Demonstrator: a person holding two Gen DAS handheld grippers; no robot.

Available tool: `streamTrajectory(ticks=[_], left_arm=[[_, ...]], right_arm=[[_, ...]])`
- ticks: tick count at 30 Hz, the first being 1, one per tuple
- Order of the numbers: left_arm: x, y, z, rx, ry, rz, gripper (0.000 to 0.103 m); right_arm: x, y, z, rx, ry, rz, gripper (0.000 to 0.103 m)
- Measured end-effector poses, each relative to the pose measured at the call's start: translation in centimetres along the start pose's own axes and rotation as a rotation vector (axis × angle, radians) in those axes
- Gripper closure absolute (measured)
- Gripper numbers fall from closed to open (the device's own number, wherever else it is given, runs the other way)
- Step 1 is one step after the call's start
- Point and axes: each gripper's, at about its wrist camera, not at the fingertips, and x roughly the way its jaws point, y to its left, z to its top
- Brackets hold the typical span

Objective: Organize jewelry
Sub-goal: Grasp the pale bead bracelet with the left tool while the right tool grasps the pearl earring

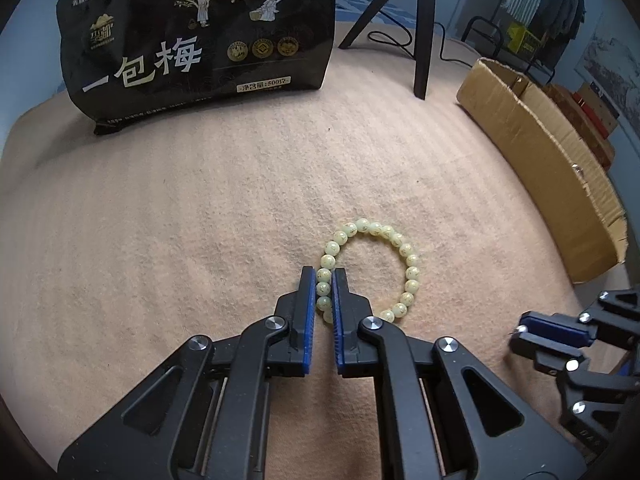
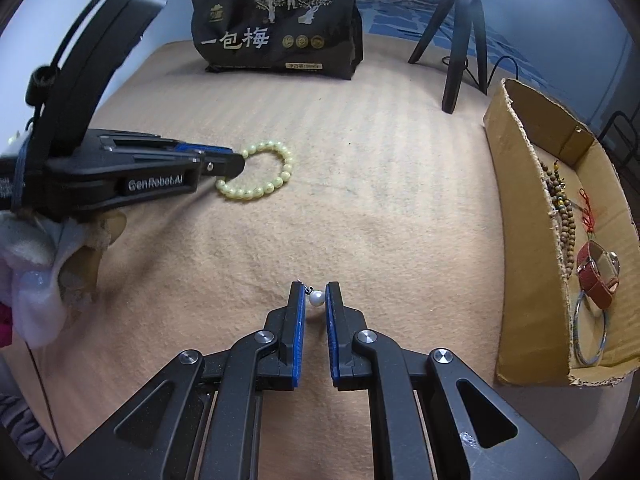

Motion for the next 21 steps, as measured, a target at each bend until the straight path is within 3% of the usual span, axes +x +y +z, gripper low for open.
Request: streamTrajectory(ticks=[9,13,16,21], left_arm=[[1.1,-1.0,0.9,0.026,-0.002,0.051,0.097],[0.8,-1.0,1.0,0.016,-0.013,0.037,0.097],[-0.5,-0.3,1.2,-0.028,-0.034,0.005,0.097],[-3.9,-0.8,1.3,-0.018,-0.104,-0.01,0.098]], right_arm=[[0.1,-0.5,0.2,0.014,0.005,0.001,0.095],[-0.5,-0.6,0.5,0.017,-0.009,0.004,0.095],[-1.2,-0.6,0.8,0.014,-0.021,0.007,0.095],[-2.9,-0.8,1.2,0.008,-0.053,0.009,0.095]])
